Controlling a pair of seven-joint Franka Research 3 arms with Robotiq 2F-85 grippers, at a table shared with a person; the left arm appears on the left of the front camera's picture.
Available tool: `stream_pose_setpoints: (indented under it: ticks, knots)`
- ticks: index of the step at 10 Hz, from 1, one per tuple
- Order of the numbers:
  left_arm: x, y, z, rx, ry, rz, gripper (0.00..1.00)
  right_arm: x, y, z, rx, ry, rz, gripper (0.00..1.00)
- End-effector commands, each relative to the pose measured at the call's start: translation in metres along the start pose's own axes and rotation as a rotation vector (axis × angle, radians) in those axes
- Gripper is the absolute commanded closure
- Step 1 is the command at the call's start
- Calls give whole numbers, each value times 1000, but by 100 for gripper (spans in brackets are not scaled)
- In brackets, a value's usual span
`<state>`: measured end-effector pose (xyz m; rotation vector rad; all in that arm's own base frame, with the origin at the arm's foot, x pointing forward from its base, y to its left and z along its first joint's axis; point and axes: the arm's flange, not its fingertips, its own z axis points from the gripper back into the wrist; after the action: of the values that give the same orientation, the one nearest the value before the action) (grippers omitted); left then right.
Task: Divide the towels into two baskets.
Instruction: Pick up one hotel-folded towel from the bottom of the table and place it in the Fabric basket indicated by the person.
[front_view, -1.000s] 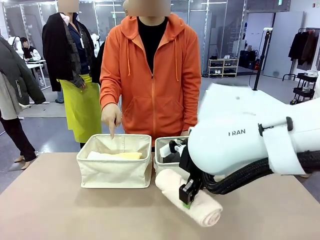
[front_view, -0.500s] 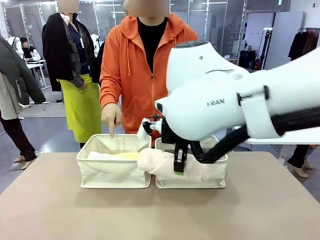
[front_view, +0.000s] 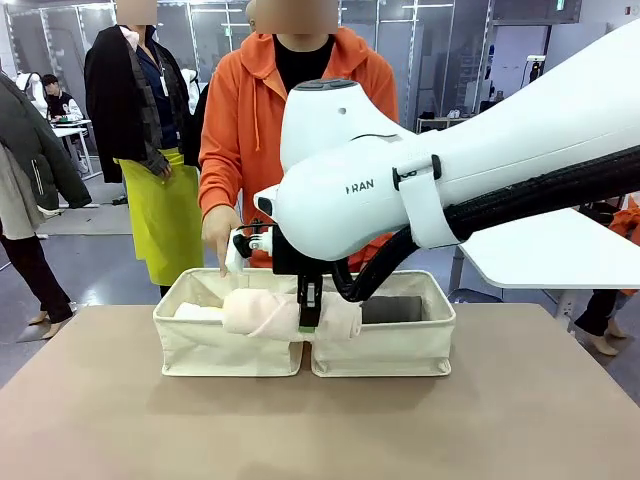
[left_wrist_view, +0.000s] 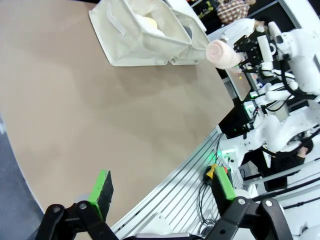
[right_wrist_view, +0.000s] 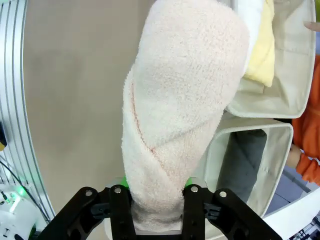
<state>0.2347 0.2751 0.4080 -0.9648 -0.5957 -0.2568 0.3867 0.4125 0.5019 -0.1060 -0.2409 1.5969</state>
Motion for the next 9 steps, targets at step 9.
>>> stream_pose_setpoints:
  ticks: [9]
  knots:
    - [0,-3,3,2,-7,-7,0,59,-104,-18,-134,153,108,63]
